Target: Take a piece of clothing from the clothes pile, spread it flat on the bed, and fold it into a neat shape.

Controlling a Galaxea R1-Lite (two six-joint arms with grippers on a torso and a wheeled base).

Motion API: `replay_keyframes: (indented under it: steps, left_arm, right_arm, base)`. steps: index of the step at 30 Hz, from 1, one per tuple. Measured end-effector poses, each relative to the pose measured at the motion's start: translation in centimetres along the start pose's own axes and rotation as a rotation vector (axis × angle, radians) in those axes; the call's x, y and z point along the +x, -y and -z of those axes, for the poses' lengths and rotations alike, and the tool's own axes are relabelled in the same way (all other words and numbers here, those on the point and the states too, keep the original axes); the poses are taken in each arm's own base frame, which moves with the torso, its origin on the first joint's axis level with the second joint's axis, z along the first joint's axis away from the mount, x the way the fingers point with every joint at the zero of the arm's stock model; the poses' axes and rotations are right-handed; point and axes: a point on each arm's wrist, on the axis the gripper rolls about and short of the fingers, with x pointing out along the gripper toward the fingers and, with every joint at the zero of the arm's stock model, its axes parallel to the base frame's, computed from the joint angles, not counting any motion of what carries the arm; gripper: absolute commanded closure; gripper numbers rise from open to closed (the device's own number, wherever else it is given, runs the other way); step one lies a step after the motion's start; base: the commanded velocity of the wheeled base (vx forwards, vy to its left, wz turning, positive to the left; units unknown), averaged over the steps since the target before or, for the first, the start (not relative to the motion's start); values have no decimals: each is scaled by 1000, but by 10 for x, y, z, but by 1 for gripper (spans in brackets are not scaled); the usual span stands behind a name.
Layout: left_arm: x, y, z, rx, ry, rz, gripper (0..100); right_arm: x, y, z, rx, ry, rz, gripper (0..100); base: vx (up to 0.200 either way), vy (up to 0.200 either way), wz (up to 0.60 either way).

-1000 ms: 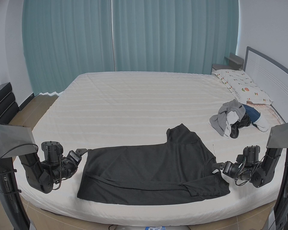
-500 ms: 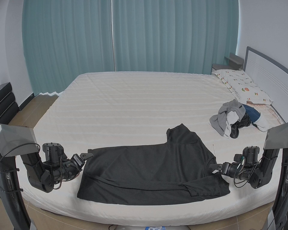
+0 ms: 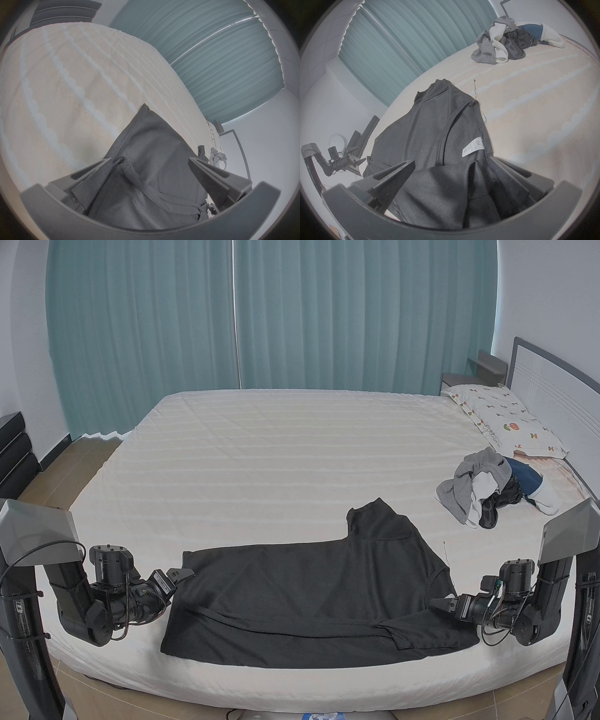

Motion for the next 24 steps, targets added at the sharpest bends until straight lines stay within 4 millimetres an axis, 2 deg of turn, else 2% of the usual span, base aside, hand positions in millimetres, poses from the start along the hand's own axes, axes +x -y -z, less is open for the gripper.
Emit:
replay_keyframes:
  steps: [1,18,24]
  left_arm:
    - [0,0,0,0,-3,2,0]
    - [0,-5,-3,21,0,-7,0]
    - [1,-9,-3,52,-2,-20,0]
  right_arm:
    - [0,0,0,1,-1,1,100]
    - [-10,3,2,0,39,2,100]
    - [-11,3,-5,5,101,-17,100]
  base:
    - [0,0,0]
    - [0,0,0]
    - [0,0,0]
